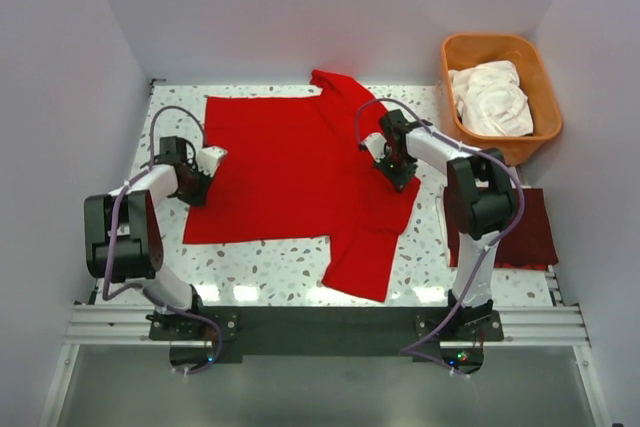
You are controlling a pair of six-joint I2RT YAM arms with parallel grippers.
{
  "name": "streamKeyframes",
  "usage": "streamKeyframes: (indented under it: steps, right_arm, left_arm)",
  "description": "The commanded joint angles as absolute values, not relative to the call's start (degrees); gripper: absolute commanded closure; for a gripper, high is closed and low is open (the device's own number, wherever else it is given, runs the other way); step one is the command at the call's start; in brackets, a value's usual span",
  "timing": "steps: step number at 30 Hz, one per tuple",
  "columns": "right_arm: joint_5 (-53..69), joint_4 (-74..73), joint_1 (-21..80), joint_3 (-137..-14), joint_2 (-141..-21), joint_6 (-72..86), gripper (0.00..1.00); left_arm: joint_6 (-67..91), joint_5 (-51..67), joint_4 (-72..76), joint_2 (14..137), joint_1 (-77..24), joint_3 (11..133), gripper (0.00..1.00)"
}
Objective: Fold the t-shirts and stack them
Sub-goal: Flatten the tshirt out
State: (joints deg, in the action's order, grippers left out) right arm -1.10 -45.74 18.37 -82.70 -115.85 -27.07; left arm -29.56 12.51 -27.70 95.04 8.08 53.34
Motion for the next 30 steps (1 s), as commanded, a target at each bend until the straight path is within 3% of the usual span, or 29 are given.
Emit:
streamKeyframes:
  steps: [1,7,12,17,23,30]
  right_arm:
    - [-2.9,-46.84,18.46,-79.64,-114.53,-27.25,1.0]
    - [2.89,-53.5,22.32,-70.76,-106.09,-27.77,1.0]
    - [10.28,-58.54,22.5,-76.61,-104.59,-28.3,1.0]
    - [7.48,-55.64,19.52,-92.96,-114.06,-24.8,1.0]
    - [3.52,-53.09,18.9,-110.63,-127.34,-23.91,1.0]
    - [0.18,-48.26,18.9,-109.52,-130.87,-23.55,1.0]
  left_arm:
    - [-30.58,5.28,-29.97,91.96,8.52,46.42,0.94]
    - [-32.52,2.37,-35.06,81.94,8.96,36.57,1.0]
    - [-33.05,4.83,-38.76,78.49,9.31,40.94,0.97]
    - [-30.68,9.75,-37.36,85.06,9.23,55.88,0.88]
    - [-28.13,12.39,-34.02,96.05,9.14,65.91,0.86]
    - [-26.45,12.13,-30.85,101.95,9.14,65.48,0.86]
